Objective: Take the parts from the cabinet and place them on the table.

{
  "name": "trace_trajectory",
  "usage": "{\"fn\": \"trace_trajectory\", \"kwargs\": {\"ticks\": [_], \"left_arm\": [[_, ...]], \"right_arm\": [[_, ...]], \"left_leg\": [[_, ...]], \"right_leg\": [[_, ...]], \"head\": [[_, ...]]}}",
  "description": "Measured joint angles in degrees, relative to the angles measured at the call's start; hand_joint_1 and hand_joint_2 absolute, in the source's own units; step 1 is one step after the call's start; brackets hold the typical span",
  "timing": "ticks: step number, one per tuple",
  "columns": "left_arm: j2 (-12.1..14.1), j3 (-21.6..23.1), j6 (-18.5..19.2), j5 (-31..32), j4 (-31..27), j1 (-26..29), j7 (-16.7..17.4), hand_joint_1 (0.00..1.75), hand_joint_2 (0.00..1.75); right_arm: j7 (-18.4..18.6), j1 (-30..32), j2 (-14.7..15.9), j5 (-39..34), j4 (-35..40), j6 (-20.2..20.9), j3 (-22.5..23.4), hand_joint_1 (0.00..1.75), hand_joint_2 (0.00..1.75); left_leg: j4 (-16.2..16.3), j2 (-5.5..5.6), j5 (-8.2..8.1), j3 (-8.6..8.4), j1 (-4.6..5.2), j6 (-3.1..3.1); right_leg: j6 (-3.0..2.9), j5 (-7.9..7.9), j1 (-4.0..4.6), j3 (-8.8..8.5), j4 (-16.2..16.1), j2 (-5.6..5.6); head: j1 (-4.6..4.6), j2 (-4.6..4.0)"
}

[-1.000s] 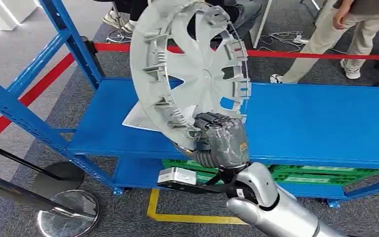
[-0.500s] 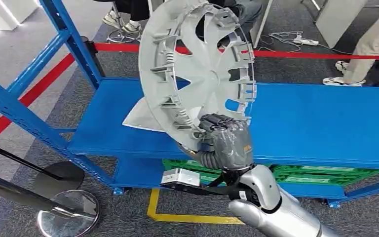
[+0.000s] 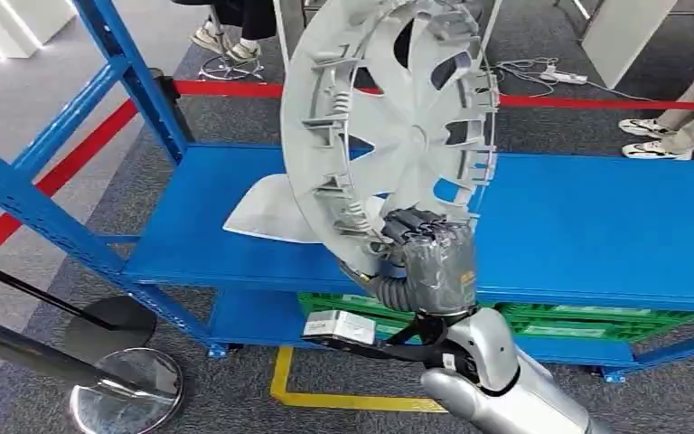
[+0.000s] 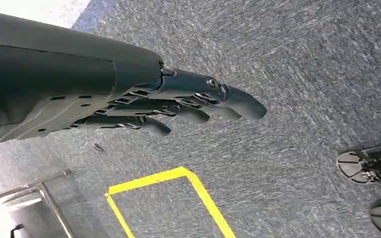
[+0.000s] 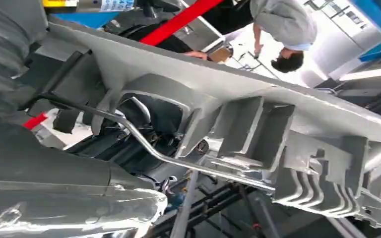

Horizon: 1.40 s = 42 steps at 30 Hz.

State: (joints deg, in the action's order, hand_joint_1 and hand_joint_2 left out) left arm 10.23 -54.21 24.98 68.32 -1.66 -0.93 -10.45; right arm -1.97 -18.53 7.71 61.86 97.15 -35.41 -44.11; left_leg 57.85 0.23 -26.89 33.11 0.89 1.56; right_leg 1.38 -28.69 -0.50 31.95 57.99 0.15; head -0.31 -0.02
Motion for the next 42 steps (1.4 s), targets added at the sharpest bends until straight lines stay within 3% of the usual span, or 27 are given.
{"fn": "trace_trajectory", "kwargs": {"ticks": [3, 5, 6, 8, 9, 10, 11, 12, 13, 14, 16, 19, 20, 21, 23, 24, 25, 26, 27, 29, 30, 33, 35, 36, 39, 40, 42], "left_arm": [[0.0, -0.1, -0.1, 0.1, 0.1, 0.1, 0.0, 0.00, 1.75], [0.2, -0.3, -0.1, 0.0, 0.1, 0.1, 0.0, 0.00, 1.75], [0.2, -0.4, -0.1, 0.0, 0.2, 0.1, 0.0, 0.00, 1.75], [0.2, -0.8, -0.1, -0.2, 0.2, 0.3, 0.0, 0.00, 1.75], [0.1, -0.9, -0.1, -0.2, 0.2, 0.3, 0.0, 0.00, 1.75], [0.1, -1.0, -0.1, -0.2, 0.3, 0.4, 0.0, 0.00, 1.75], [0.1, -1.0, -0.1, -0.3, 0.3, 0.5, 0.0, 0.00, 1.75], [0.2, -1.1, -0.1, -0.3, 0.3, 0.5, 0.0, 0.00, 1.75], [0.2, -1.1, -0.1, -0.4, 0.3, 0.6, 0.0, 0.00, 1.75], [0.3, -1.2, -0.1, -0.5, 0.3, 0.6, 0.0, 0.00, 1.75], [0.3, -1.4, 0.0, -0.8, 0.4, 0.6, 0.0, 0.00, 1.75], [0.3, -1.8, 0.1, -1.1, 0.4, 1.0, 0.0, 0.00, 1.75], [0.3, -2.0, 0.1, -1.1, 0.4, 1.1, 0.0, 0.00, 1.75], [0.3, -2.2, 0.1, -1.1, 0.4, 1.1, 0.0, 0.00, 1.75], [0.3, -2.4, 0.1, -1.2, 0.4, 1.1, 0.0, 0.00, 1.75], [0.3, -2.5, 0.1, -1.2, 0.4, 1.1, 0.0, 0.00, 1.75], [0.3, -2.5, 0.1, -1.2, 0.4, 1.2, 0.0, 0.00, 1.75], [0.2, -2.5, 0.1, -1.2, 0.4, 1.3, 0.0, 0.00, 1.75], [0.2, -2.5, 0.1, -1.2, 0.4, 1.3, 0.0, 0.00, 1.75], [0.2, -2.5, 0.1, -1.2, 0.4, 1.3, 0.0, 0.00, 1.75], [0.2, -2.5, 0.1, -1.2, 0.4, 1.3, 0.0, 0.00, 1.75], [0.2, -2.6, 0.3, -1.7, 0.4, 1.5, 0.0, 0.00, 1.75], [0.3, -2.9, 0.4, -2.3, 0.5, 1.6, 0.0, 0.00, 1.75], [0.2, -3.0, 0.5, -2.4, 0.5, 1.7, 0.0, 0.00, 1.75], [0.2, -3.8, 0.5, -3.4, 0.5, 2.1, 0.0, 0.00, 1.75], [0.1, -4.0, 0.5, -3.6, 0.5, 2.3, 0.0, 0.00, 1.75], [0.0, -4.2, 0.5, -4.1, 0.5, 2.7, 0.0, 0.00, 1.75]], "right_arm": [[0.2, 0.7, 0.0, 0.0, 0.0, -0.2, 0.4, 1.64, 1.75], [0.2, 0.7, -0.1, 0.1, 0.1, -0.2, 0.5, 1.64, 1.75], [0.2, 0.7, -0.1, 0.1, 0.1, -0.3, 0.7, 1.64, 1.75], [0.2, 1.0, -0.2, 0.1, 0.2, -0.9, 1.0, 1.64, 1.75], [0.2, 1.2, -0.2, 0.1, 0.2, -1.0, 1.2, 1.64, 1.75], [0.3, 1.5, -0.2, 0.1, 0.2, -1.0, 1.2, 1.64, 1.75], [0.3, 1.7, -0.2, 0.1, 0.2, -1.0, 1.3, 1.64, 1.75], [0.4, 1.8, -0.2, 0.1, 0.2, -1.0, 1.3, 1.64, 1.75], [0.4, 1.9, -0.2, 0.1, 0.2, -1.1, 1.5, 1.64, 1.75], [0.4, 1.9, -0.2, 0.1, 0.2, -1.1, 1.7, 1.64, 1.75], [0.3, 2.0, -0.2, 0.1, 0.3, -1.4, 2.2, 1.64, 1.75], [0.4, 2.8, -0.2, 0.0, 0.5, -1.7, 2.8, 1.64, 1.75], [0.4, 3.0, -0.2, 0.0, 0.6, -1.8, 2.9, 1.64, 1.75], [0.3, 3.0, -0.2, 0.0, 0.7, -1.8, 3.2, 1.64, 1.75], [0.3, 3.1, -0.2, 0.0, 0.7, -1.8, 3.5, 1.64, 1.75], [0.3, 3.4, -0.2, 0.0, 0.7, -1.8, 3.6, 1.64, 1.75], [0.3, 3.7, -0.2, 0.0, 0.7, -1.8, 3.7, 1.64, 1.75], [0.4, 3.8, -0.2, 0.0, 0.7, -1.8, 3.7, 1.64, 1.75], [0.4, 3.8, -0.2, 0.0, 0.7, -1.8, 3.7, 1.64, 1.75], [0.4, 3.8, -0.2, 0.0, 0.8, -1.8, 3.8, 1.64, 1.75], [0.3, 3.7, -0.2, 0.0, 0.8, -1.8, 3.9, 1.64, 1.75], [0.4, 4.1, -0.2, -0.1, 0.9, -2.0, 4.2, 1.64, 1.75], [0.4, 4.4, -0.2, -0.1, 1.1, -2.1, 4.5, 1.64, 1.75], [0.4, 4.6, -0.2, -0.1, 1.4, -2.3, 4.8, 1.64, 1.75], [0.4, 5.3, -0.2, 0.4, 1.7, -3.2, 6.1, 1.64, 1.75], [0.5, 5.8, -0.2, 0.5, 1.9, -3.4, 6.7, 1.64, 1.75], [0.7, 6.7, -0.2, 0.7, 2.3, -3.5, 7.5, 1.64, 1.75]], "left_leg": [[0.0, -0.05, 0.36, 0.25, -0.25, -0.67], [1.1, -0.07, -1.02, 0.68, -0.35, -1.54], [3.6, -0.06, -2.86, 1.74, -0.49, -1.97], [13.2, -0.06, -7.49, 5.90, -0.94, -2.59], [16.6, -0.06, -8.52, 7.46, -1.12, -2.77], [17.4, -0.06, -8.07, 7.85, -1.32, -2.86], [15.9, -0.06, -6.40, 7.17, -1.50, -2.93], [12.1, -0.07, -3.72, 5.38, -1.63, -2.91], [6.5, -0.06, -0.64, 2.70, -1.71, -2.82], [2.0, -0.05, 0.99, 0.69, -1.77, -2.69], [0.4, 0.00, -0.14, 0.06, -1.49, -2.29], [-0.1, 0.03, -0.01, 0.18, -1.58, -1.54], [-0.4, -0.03, 0.16, 0.05, -1.81, -1.27], [-0.4, -0.06, 0.13, 0.10, -1.80, -0.88], [-0.3, -0.07, 0.13, 0.12, -1.65, -0.59], [-0.3, -0.07, 0.10, 0.12, -1.56, -0.53], [-0.3, -0.07, 0.09, 0.05, -1.48, -0.51], [-0.3, -0.06, 0.07, -0.01, -1.43, -0.50], [-0.3, -0.02, 0.06, -0.10, -1.41, -0.50], [-0.2, 0.05, -0.12, -0.40, -1.39, -0.76], [0.0, 0.06, -0.25, -0.18, -1.04, -1.01], [0.3, 0.01, 0.12, 0.34, -1.14, -1.68], [0.7, 0.00, -0.66, 0.47, -1.22, -2.18], [2.5, -0.05, -2.28, 1.14, -1.21, -2.64], [15.0, -0.06, -8.66, 6.39, -1.53, -3.34], [17.4, -0.06, -9.12, 7.30, -1.57, -3.42], [14.4, -0.06, -6.14, 5.58, -1.63, -3.28]], "right_leg": [[-0.67, 0.03, 0.30, 0.53, 0.3, -0.31], [-1.42, 0.39, -0.18, 0.28, -0.2, -0.14], [-1.85, 0.37, -0.19, 0.29, -0.2, -0.09], [-2.01, 0.29, -0.16, 0.30, -0.1, -0.07], [-2.02, 0.28, -0.16, 0.29, -0.1, -0.08], [-2.01, 0.28, -0.17, 0.22, -0.1, -0.11], [-2.02, 0.26, -0.17, 0.16, -0.1, -0.20], [-2.02, 0.21, -0.17, 0.07, -0.1, -0.29], [-1.93, 0.14, -0.18, -0.14, -0.1, -0.39], [-1.78, 0.04, -0.17, -0.20, -0.1, -0.42], [-1.29, 0.11, 0.25, 0.45, 0.2, -0.58], [-0.27, 0.23, 0.24, 0.43, -0.2, -0.51], [-0.06, -0.67, 0.10, 1.06, 0.5, -0.50], [0.04, -2.46, 0.10, 2.25, 3.1, -0.37], [0.23, -6.90, 0.06, 6.53, 12.7, -0.37], [0.30, -8.33, 0.06, 8.62, 17.1, -0.36], [0.24, -8.22, 0.06, 9.55, 18.8, -0.37], [0.16, -6.69, 0.06, 9.03, 17.5, -0.36], [0.02, -4.29, 0.06, 7.40, 13.8, -0.36], [-0.41, 0.88, 0.07, 2.18, 3.0, -0.28], [-0.46, 0.18, 0.27, 0.73, 1.1, -0.18], [-0.67, 0.21, 0.42, 0.90, 0.6, -0.60], [-1.30, 0.57, -0.14, 0.75, 0.2, -0.35], [-1.57, 0.65, -0.15, 0.76, 0.2, -0.31], [-1.87, 0.72, -0.14, 0.98, 0.2, -0.15], [-1.90, 0.74, -0.14, 0.99, 0.2, -0.15], [-1.95, 0.80, -0.14, 0.98, 0.3, -0.19]], "head": [[0.31, 0.00], [0.41, 0.00], [0.72, 0.00], [0.66, 0.00], [0.70, 0.00], [0.68, 0.00], [0.70, 0.00], [0.68, 0.00], [0.72, 0.00], [0.70, 0.00], [0.68, 0.00], [0.64, 0.00], [0.57, 0.00], [0.41, 0.00], [0.46, 0.00], [0.42, 0.00], [0.46, 0.00], [0.42, 0.00], [0.44, 0.00], [0.42, 0.00], [0.48, 0.00], [0.52, 0.00], [0.55, 0.00], [0.91, 0.00], [0.94, 0.00], [0.98, 0.00], [0.98, 0.00]]}}
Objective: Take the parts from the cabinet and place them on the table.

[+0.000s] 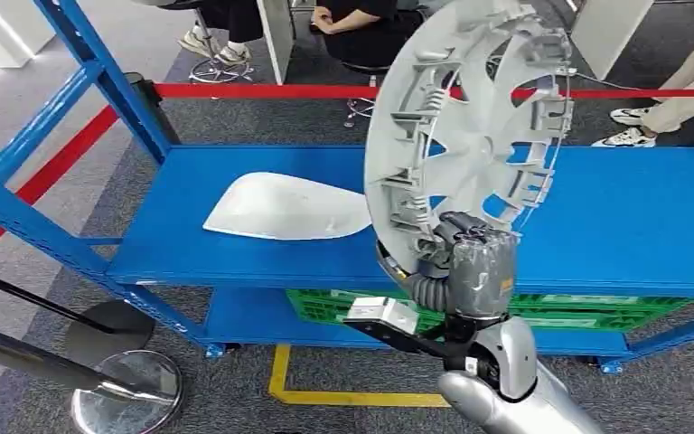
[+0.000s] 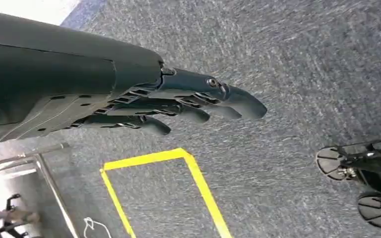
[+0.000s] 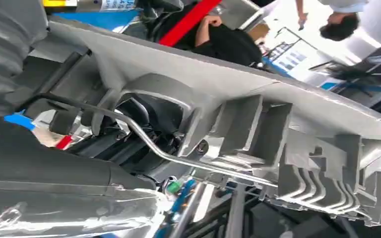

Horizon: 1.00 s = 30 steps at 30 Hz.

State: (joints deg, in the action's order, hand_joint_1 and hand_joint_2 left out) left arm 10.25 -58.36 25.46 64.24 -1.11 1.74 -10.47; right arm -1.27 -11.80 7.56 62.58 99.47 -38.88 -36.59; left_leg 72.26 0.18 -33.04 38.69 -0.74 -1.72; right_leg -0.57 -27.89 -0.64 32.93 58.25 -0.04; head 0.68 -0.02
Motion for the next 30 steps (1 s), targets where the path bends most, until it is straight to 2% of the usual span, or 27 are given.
{"fn": "trace_trajectory", "kwargs": {"ticks": [2, 3, 4, 7, 8, 9, 10, 11, 12, 13, 14, 15, 16, 17, 18, 19, 21, 22, 23, 24, 25, 27, 28, 29, 30], "left_arm": [[0.0, -0.2, 0.0, -0.5, 0.0, 0.1, 0.0, 0.00, 1.75], [0.0, -0.2, 0.0, -0.6, 0.0, 0.1, 0.0, 0.00, 1.75], [0.0, -0.3, -0.1, -0.9, 0.0, 0.1, 0.0, 0.00, 1.75], [0.0, -0.7, -0.2, -1.3, 0.0, 0.3, 0.0, 0.00, 1.75], [-0.1, -0.8, -0.2, -1.5, 0.0, 0.4, 0.0, 0.00, 1.75], [-0.1, -0.8, -0.3, -1.8, 0.0, 0.4, 0.0, 0.00, 1.75], [-0.1, -0.9, -0.3, -1.9, 0.0, 0.4, 0.0, 0.00, 1.75], [-0.2, -0.9, -0.4, -2.1, 0.1, 0.4, 0.0, 0.00, 1.75], [-0.3, -0.9, -1.6, -2.3, 0.0, 0.3, -0.9, 0.00, 1.75], [-1.7, -0.9, -5.5, -2.3, -0.6, 0.2, -4.2, 0.00, 1.75], [-3.5, -0.9, -12.6, -2.3, -2.5, -0.1, -9.8, 0.00, 1.75], [-6.0, -0.9, -21.7, -2.3, -3.7, -1.1, -13.5, 0.00, 1.75], [-7.2, -0.9, -31.5, -2.1, -4.2, -2.3, -15.4, 0.00, 1.75], [-8.8, -0.9, -37.6, -1.8, -4.3, -3.2, -15.9, 0.00, 1.75], [-9.7, -0.9, -41.2, -1.7, -4.7, -3.7, -16.1, 0.00, 1.75], [-10.7, -0.9, -42.2, -1.6, -5.0, -3.9, -16.4, 0.00, 1.75], [-12.0, -0.9, -38.8, -1.5, -5.8, -4.2, -17.1, 0.00, 1.75], [-12.7, -0.8, -38.4, -1.4, -6.0, -4.3, -17.3, 0.00, 1.75], [-12.8, -0.9, -38.2, -1.4, -6.4, -4.3, -17.5, 0.00, 1.75], [-13.3, -0.8, -37.9, -1.4, -6.5, -4.4, -17.6, 0.00, 1.75], [-13.5, -0.8, -37.8, -1.4, -6.8, -4.4, -17.6, 0.00, 1.75], [-13.7, -0.8, -37.6, -1.4, -7.2, -4.4, -17.6, 0.00, 1.75], [-13.9, -0.8, -37.6, -1.4, -7.3, -4.4, -17.6, 0.00, 1.75], [-14.1, -0.8, -37.5, -1.4, -7.4, -4.4, -17.7, 0.00, 1.75], [-14.3, -0.8, -37.5, -1.4, -7.5, -4.4, -17.6, 0.00, 1.75]], "right_arm": [[0.1, 0.5, 0.0, 0.5, 0.6, 0.0, 1.1, 1.64, 1.75], [0.2, 0.7, 0.0, 0.7, 1.0, -0.1, 1.6, 1.64, 1.75], [0.1, 0.7, 0.0, 0.8, 1.4, -0.2, 2.3, 1.64, 1.75], [0.2, 1.4, 0.0, 1.3, 2.0, -0.4, 3.6, 1.64, 1.75], [0.2, 1.7, 0.0, 1.4, 2.3, -0.4, 4.0, 1.64, 1.75], [0.2, 1.9, 0.0, 1.7, 2.6, -0.4, 4.7, 1.64, 1.75], [0.2, 2.0, 0.0, 1.8, 2.7, -0.4, 5.0, 1.64, 1.75], [0.1, 2.1, 0.0, 1.9, 2.8, -0.4, 5.5, 1.64, 1.75], [-0.4, 2.4, 0.0, 1.9, 2.9, -0.4, 5.9, 1.64, 1.75], [-1.6, 3.3, 0.0, 1.6, 3.3, -0.4, 6.7, 1.64, 1.75], [-3.8, 5.2, 0.2, 1.1, 4.3, -0.4, 7.8, 1.64, 1.75], [-6.0, 7.4, 0.3, 0.7, 5.6, -0.4, 9.0, 1.64, 1.75], [-7.9, 9.2, 0.4, 0.6, 6.9, -0.4, 10.4, 1.64, 1.75], [-8.7, 10.3, 0.4, 0.7, 7.9, -0.4, 11.5, 1.64, 1.75], [-9.0, 10.9, 0.4, 1.0, 8.6, -0.4, 12.4, 1.64, 1.75], [-9.0, 11.7, 0.4, 1.3, 9.2, -0.4, 13.2, 1.64, 1.75], [-8.9, 13.5, 0.4, 2.1, 10.7, -0.5, 14.6, 1.64, 1.75], [-8.7, 14.0, 0.4, 2.4, 10.9, -0.5, 15.0, 1.64, 1.75], [-8.4, 14.5, 0.4, 2.5, 11.1, -0.5, 15.2, 1.64, 1.75], [-8.3, 14.7, 0.4, 2.7, 11.3, -0.5, 15.4, 1.64, 1.75], [-8.2, 14.9, 0.4, 2.8, 11.5, -0.5, 15.7, 1.64, 1.75], [-8.0, 15.4, 0.4, 2.8, 11.8, -0.5, 16.2, 1.64, 1.75], [-8.0, 15.6, 0.4, 2.9, 11.8, -0.6, 16.4, 1.64, 1.75], [-8.0, 15.7, 0.4, 2.9, 11.8, -0.6, 16.5, 1.64, 1.75], [-8.0, 15.9, 0.4, 2.9, 11.8, -0.6, 16.6, 1.64, 1.75]], "left_leg": [[-10.0, 0.01, 4.95, -5.23, 0.02, 0.50], [-13.1, 0.10, 5.08, -6.75, 0.08, 0.75], [-13.9, 0.09, 5.06, -7.05, 0.30, 0.98], [-14.0, 0.08, 5.02, -6.62, 0.46, 1.64], [-14.8, -0.05, 5.55, -6.66, 0.02, 2.40], [-14.8, -0.14, 5.82, -6.49, 0.08, 2.70], [-14.8, -0.15, 5.96, -6.22, 0.09, 2.94], [-14.8, -0.19, 6.13, -5.98, 0.22, 3.17], [-14.8, -0.34, 6.30, -5.77, 0.30, 3.32], [-14.7, -0.40, 6.49, -5.52, 0.39, 3.51], [-14.7, -0.33, 6.73, -5.28, 0.50, 3.62], [-14.7, 0.13, 6.92, -4.98, 0.54, 3.64], [-14.6, 0.61, 7.07, -4.81, 0.54, 3.53], [-14.5, 0.72, 7.15, -4.75, 0.56, 3.40], [-14.3, 0.66, 7.15, -4.74, 0.59, 3.26], [-14.2, 0.44, 7.27, -4.39, 0.97, 2.90], [-14.0, 0.18, 7.77, -4.31, 0.95, 2.27], [-14.0, 0.09, 8.01, -4.22, 0.93, 1.98], [-13.9, 0.13, 8.02, -4.04, 1.06, 1.78], [-13.2, 0.08, 6.58, -3.56, 0.94, 1.42], [-10.6, 0.07, 3.87, -2.72, 0.83, 0.99], [-1.3, 0.06, -1.76, 0.26, 0.47, 0.36], [2.0, 0.06, -3.11, 1.12, 0.43, 0.22], [2.9, 0.06, -3.10, 0.92, 0.42, 0.24], [1.4, 0.06, -1.63, -0.54, 0.42, 0.37]], "right_leg": [[0.08, 0.05, 0.00, -0.15, 0.0, -0.08], [0.28, 0.14, 0.09, -0.05, 0.0, -0.08], [0.58, 0.18, 0.43, 0.22, 0.3, -0.19], [1.58, 0.80, 0.27, 0.60, 0.0, -0.08], [1.89, 0.41, 0.29, 0.81, 0.2, -0.14], [2.10, -1.35, 0.20, 1.69, 1.5, -0.07], [2.21, -3.87, 0.16, 2.81, 4.7, -0.05], [2.34, -6.51, 0.10, 4.47, 9.4, -0.02], [2.47, -8.59, 0.11, 6.04, 13.8, -0.04], [2.55, -9.62, 0.11, 7.00, 16.9, -0.03], [2.55, -9.04, 0.10, 6.65, 17.3, -0.01], [2.54, -7.29, 0.10, 4.98, 14.8, -0.04], [2.47, -4.98, 0.10, 2.13, 10.1, -0.02], [2.35, -2.96, 0.12, -1.13, 4.5, 0.05], [2.16, -3.05, 0.18, -3.46, 0.1, 0.25], [2.07, -3.19, 0.47, -4.74, -0.9, 0.28], [1.79, -2.81, 0.49, -4.09, -0.8, -0.02], [1.44, -2.59, 0.56, -3.85, -0.7, -0.12], [0.84, -2.08, 0.12, -3.56, -1.1, -0.01], [0.42, -1.78, -0.02, -3.32, -1.2, 0.14], [-0.04, -1.48, -0.04, -2.90, -1.1, 0.14], [-0.18, -0.86, 0.00, -2.00, -1.1, 0.17], [-0.18, -0.58, 0.04, -1.60, -1.0, 0.16], [-0.17, -0.35, 0.05, -1.23, -0.9, 0.15], [-0.11, -0.11, 0.12, -0.84, -0.8, 0.11]], "head": [[0.00, 0.00], [-0.04, 0.00], [-0.09, 0.00], [-0.07, 0.00], [-0.09, 0.00], [-0.22, 0.00], [-0.44, 0.00], [-0.48, 0.00], [-0.42, 0.00], [-0.46, 0.00], [-0.39, 0.00], [-0.44, 0.00], [-0.48, 0.00], [-0.48, 0.00], [-0.48, 0.00], [-0.42, 0.00], [-0.41, 0.00], [-0.31, 0.00], [-0.50, 0.00], [-0.33, 0.00], [0.07, 0.00], [0.02, 0.00], [0.04, 0.00], [0.04, 0.00], [0.07, 0.00]]}}
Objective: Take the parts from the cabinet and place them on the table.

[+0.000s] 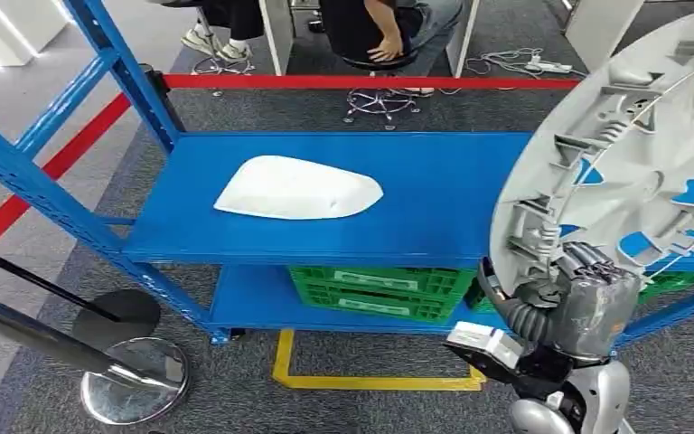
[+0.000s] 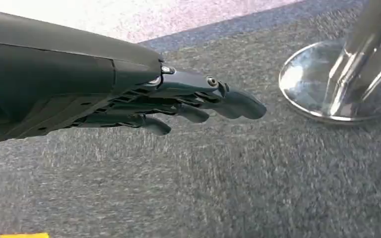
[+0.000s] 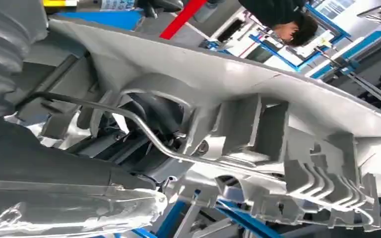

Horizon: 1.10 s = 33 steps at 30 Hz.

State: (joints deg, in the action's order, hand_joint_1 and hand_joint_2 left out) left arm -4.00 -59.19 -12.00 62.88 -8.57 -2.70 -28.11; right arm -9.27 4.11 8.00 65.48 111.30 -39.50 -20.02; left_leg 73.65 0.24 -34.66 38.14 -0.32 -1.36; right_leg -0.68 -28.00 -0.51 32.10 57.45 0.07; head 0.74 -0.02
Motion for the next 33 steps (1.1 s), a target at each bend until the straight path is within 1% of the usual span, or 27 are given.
{"fn": "trace_trajectory", "kwargs": {"ticks": [1, 2, 3, 4, 7, 8, 9, 10, 12, 13, 14, 15, 16, 17, 18, 19, 20, 22, 23, 24, 25, 27, 28, 29, 30, 31, 33], "left_arm": [[-0.1, 0.0, 0.0, 0.0, -0.1, 0.0, 0.0, 0.00, 1.75], [-0.2, 0.0, 0.0, 0.0, -0.2, -0.1, 0.0, 0.00, 1.75], [-0.2, 0.0, 0.0, 0.0, -0.4, -0.2, 0.0, 0.00, 1.75], [-0.2, 0.0, 0.0, 0.0, -0.6, -0.3, 0.0, 0.00, 1.75], [-0.3, 0.0, 0.0, 0.0, -0.7, -0.5, -0.1, 0.00, 1.75], [-0.3, 0.0, 0.0, 0.0, -0.8, -0.4, -0.1, 0.00, 1.75], [-0.5, 0.0, 0.0, 0.0, -0.8, -0.5, -0.1, 0.00, 1.75], [-0.7, 0.0, 0.0, 0.0, -0.9, -0.6, -0.1, 0.00, 1.75], [-0.7, 0.0, 0.0, 0.0, -0.9, -0.5, -0.1, 0.00, 1.75], [-0.7, 0.0, 0.0, 0.0, -0.9, -0.5, -0.1, 0.00, 1.75], [-0.7, 0.0, 0.0, 0.0, -0.9, -0.5, -0.1, 0.00, 1.75], [-0.8, 0.0, 0.0, 0.0, -0.9, -0.5, -0.1, 0.00, 1.75], [-0.9, 0.0, 0.0, 0.0, -0.9, -0.5, -0.1, 0.00, 1.75], [-1.0, 0.0, 0.0, 0.0, -0.9, -0.5, -0.1, 0.00, 1.75], [-1.1, 0.0, 0.0, 0.2, -0.9, -0.6, -0.1, 0.00, 1.75], [-1.1, 0.0, 0.0, 0.2, -1.0, -0.6, -0.1, 0.00, 1.75], [-1.1, 0.0, 0.0, 0.2, -1.1, -0.6, -0.1, 0.00, 1.75], [-1.2, 0.0, 0.0, 0.3, -1.1, -0.6, -0.1, 0.00, 1.75], [-1.2, 0.0, 0.0, 0.3, -1.2, -0.5, -0.1, 0.00, 1.75], [-1.1, 0.0, 0.0, 0.3, -1.3, -0.5, -0.1, 0.00, 1.75], [-1.3, 0.0, 0.0, 0.4, -1.3, -0.5, -0.1, 0.00, 1.75], [-1.4, 0.1, 0.0, 0.6, -1.4, -0.6, -0.1, 0.00, 1.75], [-1.4, 0.1, 0.0, 0.6, -1.4, -0.6, -0.1, 0.00, 1.75], [-1.5, 0.1, 0.0, 0.7, -1.4, -0.6, -0.1, 0.00, 1.75], [-1.6, 0.1, 0.0, 0.7, -1.4, -0.6, -0.1, 0.00, 1.75], [-1.6, 0.1, 0.0, 0.8, -1.4, -0.6, -0.1, 0.00, 1.75], [-1.7, 0.2, 0.0, 0.8, -1.6, -0.7, -0.1, 0.00, 1.75]], "right_arm": [[0.0, 0.1, 0.0, 0.0, 0.0, 0.0, 0.0, 1.64, 1.75], [0.1, 0.2, 0.0, 0.0, 0.2, 0.0, 0.1, 1.64, 1.75], [0.1, 0.2, 0.0, 0.0, 0.4, 0.0, 0.1, 1.64, 1.75], [0.1, 0.2, 0.0, 0.0, 0.5, 0.0, 0.2, 1.64, 1.75], [0.1, 0.2, 0.0, 0.0, 0.6, 0.0, 0.2, 1.64, 1.75], [0.1, 0.4, 0.0, 0.0, 0.7, 0.0, 0.2, 1.64, 1.75], [0.1, 0.5, 0.0, 0.0, 0.7, 0.0, 0.3, 1.64, 1.75], [0.0, 0.4, 0.0, 0.0, 0.8, 0.0, 0.4, 1.64, 1.75], [0.0, 0.4, 0.0, 0.0, 0.9, 0.0, 0.4, 1.64, 1.75], [0.1, 0.5, 0.0, 0.0, 0.9, 0.0, 0.4, 1.64, 1.75], [0.1, 0.7, 0.0, 0.0, 0.9, 0.0, 0.5, 1.64, 1.75], [0.1, 0.8, 0.0, 0.0, 0.9, 0.0, 0.5, 1.64, 1.75], [0.1, 0.8, 0.0, 0.1, 0.9, 0.0, 0.5, 1.64, 1.75], [0.3, 0.7, 0.0, 0.3, 0.9, 0.0, 0.5, 1.64, 1.75], [0.6, 0.7, 0.0, 0.6, 0.9, 0.0, 0.5, 1.64, 1.75], [0.8, 0.7, 0.0, 0.8, 0.9, 0.0, 0.5, 1.64, 1.75], [1.0, 0.8, 0.0, 1.0, 1.1, 0.0, 0.5, 1.64, 1.75], [1.5, 1.1, 0.0, 1.4, 1.2, 0.0, 0.5, 1.64, 1.75], [1.8, 1.2, 0.0, 1.6, 1.3, 0.0, 0.5, 1.64, 1.75], [2.1, 1.1, 0.0, 1.8, 1.3, 0.0, 0.5, 1.64, 1.75], [2.4, 1.2, 0.0, 2.0, 1.4, 0.0, 0.5, 1.64, 1.75], [2.9, 1.2, 0.0, 2.5, 1.7, 0.0, 0.5, 1.64, 1.75], [3.1, 1.3, 0.0, 2.7, 1.7, 0.0, 0.6, 1.64, 1.75], [3.3, 1.3, 0.0, 2.8, 1.7, 0.0, 0.6, 1.64, 1.75], [3.4, 1.5, 0.0, 2.9, 1.7, 0.0, 0.7, 1.64, 1.75], [3.6, 1.7, 0.0, 3.0, 1.9, 0.0, 0.9, 1.64, 1.75], [3.7, 2.0, 0.0, 3.0, 2.4, 0.0, 1.2, 1.64, 1.75]], "left_leg": [[-3.6, 0.00, 2.02, -2.35, 0.03, 0.26], [-9.0, 0.02, 4.22, -5.64, 0.14, 0.73], [-14.2, 0.04, 5.41, -8.81, 0.36, 1.50], [-16.4, 0.02, 4.35, -10.25, 0.47, 2.04], [-17.1, 0.03, 4.83, -9.73, 0.77, 2.41], [-17.9, -0.01, 5.55, -9.66, 0.64, 2.87], [-18.4, -0.34, 6.18, -9.63, 0.25, 3.02], [-18.4, -0.34, 6.46, -9.20, 0.21, 3.42], [-18.3, -0.41, 7.00, -8.33, 0.27, 3.59], [-18.3, -0.45, 7.32, -7.86, 0.31, 3.57], [-18.2, -0.45, 7.59, -7.41, 0.32, 3.49], [-18.1, -0.44, 7.79, -7.10, 0.30, 3.42], [-18.0, -0.44, 7.91, -6.82, 0.25, 3.29], [-17.7, -0.43, 8.00, -6.61, 0.15, 3.16], [-17.3, -0.42, 7.98, -6.44, 0.10, 3.02], [-16.9, -0.40, 7.91, -5.98, 0.46, 2.66], [-16.5, -0.38, 8.12, -5.67, 0.53, 2.33], [-16.2, -0.35, 8.73, -5.22, 0.54, 1.70], [-16.2, -0.32, 8.92, -5.02, 0.53, 1.43], [-15.7, -0.22, 8.02, -4.55, 0.42, 1.16], [-14.2, -0.23, 5.95, -3.89, 0.41, 0.76], [-5.9, -0.23, 0.34, -1.12, 0.10, 0.17], [-1.7, -0.24, -1.60, 0.09, 0.08, 0.05], [0.6, -0.23, -2.10, 0.54, 0.08, 0.07], [0.4, -0.23, -1.20, -0.15, 0.10, 0.23], [-1.9, -0.22, 0.69, -1.78, 0.13, 0.57], [-10.6, -0.18, 4.70, -7.04, 0.48, 1.91]], "right_leg": [[0.02, 0.16, 0.07, 0.26, 0.1, -0.04], [0.07, 0.30, 0.21, 0.43, 0.1, -0.11], [0.14, 0.48, 0.31, 0.48, 0.2, -0.12], [0.44, 0.72, 0.53, 0.74, 0.2, -0.08], [1.55, 1.57, 0.20, 1.10, 0.0, 0.04], [1.95, 1.84, 0.36, 1.14, -0.1, 0.04], [2.11, 0.58, 0.25, 1.88, 0.6, -0.07], [2.31, -1.70, 0.34, 2.86, 2.6, -0.04], [2.76, -7.28, 0.12, 6.02, 12.0, -0.08], [3.01, -9.09, 0.03, 7.49, 16.3, -0.06], [3.15, -9.21, -0.04, 7.78, 18.3, -0.06], [3.25, -8.07, -0.16, 6.69, 17.3, -0.04], [3.40, -6.21, -0.28, 4.46, 14.0, 0.01], [3.49, -3.85, -0.41, 1.11, 8.6, 0.05], [3.60, -2.07, -0.59, -2.43, 2.7, 0.12], [3.65, -3.20, -0.36, -4.74, 0.0, 0.01], [3.24, -2.86, -0.32, -4.55, -0.4, -0.26], [3.07, -2.97, -0.26, -3.81, -0.2, -0.33], [2.62, -2.71, -0.35, -3.47, -0.2, -0.30], [1.84, -2.24, -0.70, -3.10, -0.3, -0.15], [1.27, -1.89, -0.69, -2.67, -0.3, -0.15], [0.55, -1.33, -0.57, -1.71, -0.3, -0.03], [0.43, -1.07, -0.46, -1.29, -0.2, 0.03], [0.39, -0.86, -0.39, -0.91, -0.1, 0.03], [0.36, -0.65, -0.27, -0.53, 0.1, 0.03], [0.30, -0.48, -0.10, -0.15, 0.2, 0.01], [0.31, -0.13, 0.32, 0.13, 0.3, -0.08]], "head": [[-0.04, 0.00], [0.02, 0.00], [-0.04, 0.00], [-0.11, 0.00], [-0.06, 0.00], [-0.06, 0.00], [-0.13, 0.00], [-0.26, 0.00], [-0.35, 0.00], [-0.37, 0.00], [-0.44, 0.00], [-0.41, 0.00], [-0.39, 0.00], [-0.42, 0.00], [-0.44, 0.00], [-0.46, 0.00], [-0.44, 0.00], [-0.31, 0.00], [-0.44, 0.00], [-0.46, 0.00], [-0.02, 0.00], [0.11, 0.00], [0.11, 0.00], [0.11, 0.00], [0.13, 0.00], [0.13, 0.00], [0.11, 0.00]]}}
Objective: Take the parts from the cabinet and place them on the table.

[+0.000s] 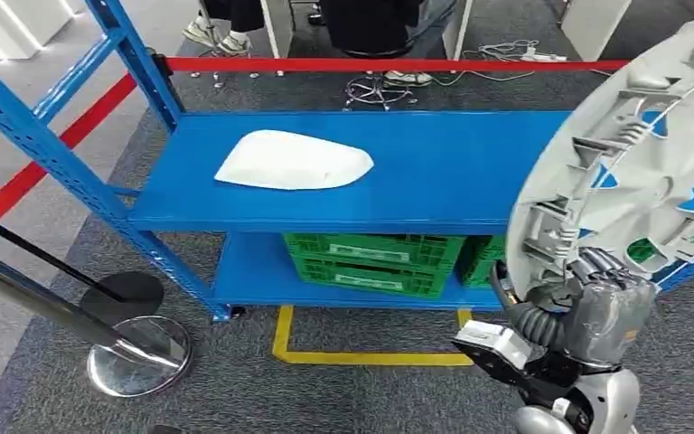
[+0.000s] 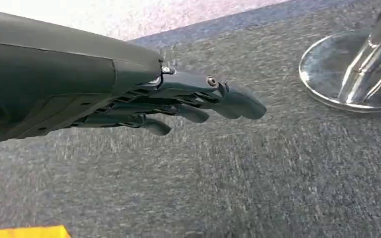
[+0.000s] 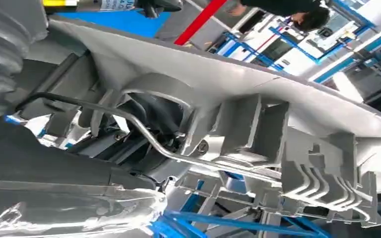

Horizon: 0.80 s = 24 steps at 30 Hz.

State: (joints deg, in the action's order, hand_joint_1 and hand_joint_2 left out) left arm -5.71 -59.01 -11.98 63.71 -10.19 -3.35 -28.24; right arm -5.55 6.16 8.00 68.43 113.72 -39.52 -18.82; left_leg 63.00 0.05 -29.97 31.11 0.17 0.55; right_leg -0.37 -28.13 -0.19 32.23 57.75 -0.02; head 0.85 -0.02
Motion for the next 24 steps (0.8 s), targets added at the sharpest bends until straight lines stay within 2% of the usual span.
{"fn": "trace_trajectory", "kwargs": {"ticks": [1, 2, 4, 6, 7, 9, 10, 11, 12, 13, 15, 16, 17, 18, 20, 21, 22, 23, 24], "left_arm": [[0.1, 0.0, 0.0, 0.0, -0.2, -0.1, 0.0, 0.00, 1.75], [-0.1, 0.0, 0.0, 0.2, -0.3, -0.1, -0.1, 0.00, 1.75], [-0.2, 0.1, 0.0, 0.2, -0.4, -0.3, -0.3, 0.00, 1.75], [-0.4, 0.2, 0.0, 0.4, -0.5, -0.3, -0.3, 0.00, 1.75], [-0.6, 0.3, 0.0, 0.5, -0.5, -0.4, -0.3, 0.00, 1.75], [-0.7, 0.7, 0.0, 0.6, -0.7, -0.5, -0.3, 0.00, 1.75], [-0.8, 0.7, 0.0, 0.7, -0.7, -0.6, -0.3, 0.00, 1.75], [-0.9, 0.8, 0.1, 0.7, -0.7, -0.6, -0.3, 0.00, 1.75], [-1.0, 0.9, 0.1, 0.7, -0.7, -0.6, -0.3, 0.00, 1.75], [-1.0, 1.0, 0.1, 0.8, -0.7, -0.6, -0.3, 0.00, 1.75], [-1.3, 1.1, 0.1, 0.9, -0.7, -0.6, -0.3, 0.00, 1.75], [-1.4, 1.1, 0.2, 0.9, -0.8, -0.6, -0.3, 0.00, 1.75], [-1.4, 1.1, 0.2, 1.0, -1.0, -0.7, -0.3, 0.00, 1.75], [-1.4, 1.1, 0.2, 1.0, -1.0, -0.7, -0.3, 0.00, 1.75], [-1.5, 1.1, 0.2, 1.0, -1.1, -0.6, -0.3, 0.00, 1.75], [-1.4, 1.1, 0.2, 1.0, -1.2, -0.6, -0.3, 0.00, 1.75], [-1.5, 1.1, 0.2, 1.0, -1.2, -0.6, -0.3, 0.00, 1.75], [-1.6, 1.1, 0.2, 1.0, -1.2, -0.6, -0.3, 0.00, 1.75], [-1.6, 1.1, 0.2, 1.0, -1.2, -0.6, -0.2, 0.00, 1.75]], "right_arm": [[0.0, 0.1, 0.0, 0.0, 0.2, 0.0, 0.2, 1.64, 1.75], [0.0, 0.0, 0.0, 0.0, 0.4, 0.0, 0.3, 1.64, 1.75], [0.0, 0.2, 0.0, 0.1, 0.8, 0.0, 0.6, 1.64, 1.75], [0.1, 0.9, 0.0, 0.2, 1.2, 0.0, 1.0, 1.64, 1.75], [0.1, 1.1, 0.0, 0.2, 1.4, 0.0, 1.4, 1.64, 1.75], [0.1, 1.1, 0.0, 0.6, 1.6, 0.0, 1.9, 1.64, 1.75], [0.1, 1.4, 0.0, 0.7, 1.6, 0.0, 2.0, 1.64, 1.75], [0.2, 1.8, 0.0, 0.7, 1.7, 0.0, 2.2, 1.64, 1.75], [0.3, 2.2, 0.0, 0.9, 1.7, 0.0, 2.4, 1.64, 1.75], [0.4, 2.5, 0.0, 1.0, 1.7, 0.0, 2.7, 1.64, 1.75], [0.6, 2.6, 0.0, 1.2, 2.1, 0.0, 3.0, 1.64, 1.75], [0.7, 2.6, -0.1, 1.3, 2.3, 0.0, 3.1, 1.64, 1.75], [0.7, 2.7, -0.1, 1.5, 2.4, 0.0, 3.1, 1.64, 1.75], [0.8, 2.8, -0.2, 1.6, 2.6, 0.0, 3.1, 1.64, 1.75], [0.9, 3.5, -0.2, 1.7, 2.8, 0.0, 3.2, 1.64, 1.75], [1.0, 3.6, -0.2, 1.7, 2.9, 0.0, 3.3, 1.64, 1.75], [1.0, 3.6, -0.3, 1.7, 3.0, 0.0, 3.4, 1.64, 1.75], [1.0, 3.7, -0.5, 1.8, 3.1, 0.0, 3.5, 1.64, 1.75], [1.0, 3.7, -0.6, 1.8, 3.3, 0.0, 3.5, 1.64, 1.75]], "left_leg": [[-4.1, 0.10, 0.33, -2.28, 0.43, 1.06], [-5.8, -0.01, 0.12, -3.09, 0.38, 1.28], [-6.0, 0.02, 0.36, -2.75, 0.72, 1.38], [-7.7, 0.00, 0.89, -2.88, 0.50, 1.74], [-8.4, -0.28, 1.75, -2.76, 0.02, 1.48], [-8.1, -0.28, 2.25, -1.61, -0.05, 1.64], [-7.9, -0.29, 2.44, -1.17, 0.02, 1.65], [-7.8, -0.30, 2.69, -0.74, 0.09, 1.61], [-7.6, -0.29, 2.93, -0.32, 0.08, 1.52], [-7.3, -0.29, 3.10, 0.13, 0.05, 1.44], [-6.4, -0.28, 3.20, 0.87, -0.07, 1.25], [-5.9, -0.29, 3.18, 1.21, 0.05, 1.01], [-5.1, -0.24, 3.21, 1.85, 0.49, 0.68], [-5.0, -0.23, 3.60, 2.28, 0.54, 0.43], [-4.9, -0.23, 4.14, 2.61, 0.46, -0.11], [-4.8, -0.14, 3.93, 2.85, 0.46, -0.34], [-3.9, -0.11, 2.32, 3.36, 0.40, -0.76], [-1.4, -0.11, -0.33, 4.26, 0.28, -1.13], [2.7, -0.12, -3.17, 5.61, 0.05, -1.44]], "right_leg": [[0.01, 0.19, -0.05, 0.16, 0.0, 0.02], [0.30, 0.50, 0.21, 0.41, 0.1, 0.03], [1.02, 1.16, -0.10, 0.82, -0.1, 0.10], [1.71, 1.90, 0.13, 0.93, -0.7, 0.13], [1.89, -0.23, 0.06, 2.29, 0.9, 0.08], [2.37, -5.72, -0.16, 5.20, 9.0, 0.07], [2.59, -7.69, -0.30, 6.68, 13.3, 0.05], [2.82, -8.77, -0.42, 7.50, 16.3, 0.08], [3.00, -8.46, -0.46, 7.09, 16.6, 0.08], [3.13, -6.99, -0.53, 5.37, 14.3, 0.09], [3.35, -2.60, -0.82, -0.87, 4.3, 0.16], [3.44, -3.00, -0.92, -2.73, 0.5, 0.17], [3.11, -3.06, -0.75, -3.10, -0.5, 0.06], [2.60, -2.90, -0.77, -2.88, 0.1, -0.03], [1.98, -2.52, -0.54, -2.30, 0.6, -0.07], [1.23, -1.95, -0.99, -1.96, 0.4, 0.10], [0.74, -1.64, -1.02, -1.61, 0.4, 0.20], [0.39, -1.30, -1.02, -1.16, 0.4, 0.23], [0.24, -0.94, -0.98, -0.63, 0.4, 0.28]], "head": [[-0.09, 0.00], [-0.11, 0.00], [0.00, 0.00], [-0.04, 0.00], [-0.24, 0.00], [-0.55, 0.00], [-0.52, 0.00], [-0.55, 0.00], [-0.57, 0.00], [-0.59, 0.00], [-0.57, 0.00], [-0.57, 0.00], [-0.77, 0.00], [-0.54, 0.00], [-0.66, 0.00], [-0.72, 0.00], [-0.52, 0.00], [-0.24, 0.00], [-0.15, 0.00]]}}
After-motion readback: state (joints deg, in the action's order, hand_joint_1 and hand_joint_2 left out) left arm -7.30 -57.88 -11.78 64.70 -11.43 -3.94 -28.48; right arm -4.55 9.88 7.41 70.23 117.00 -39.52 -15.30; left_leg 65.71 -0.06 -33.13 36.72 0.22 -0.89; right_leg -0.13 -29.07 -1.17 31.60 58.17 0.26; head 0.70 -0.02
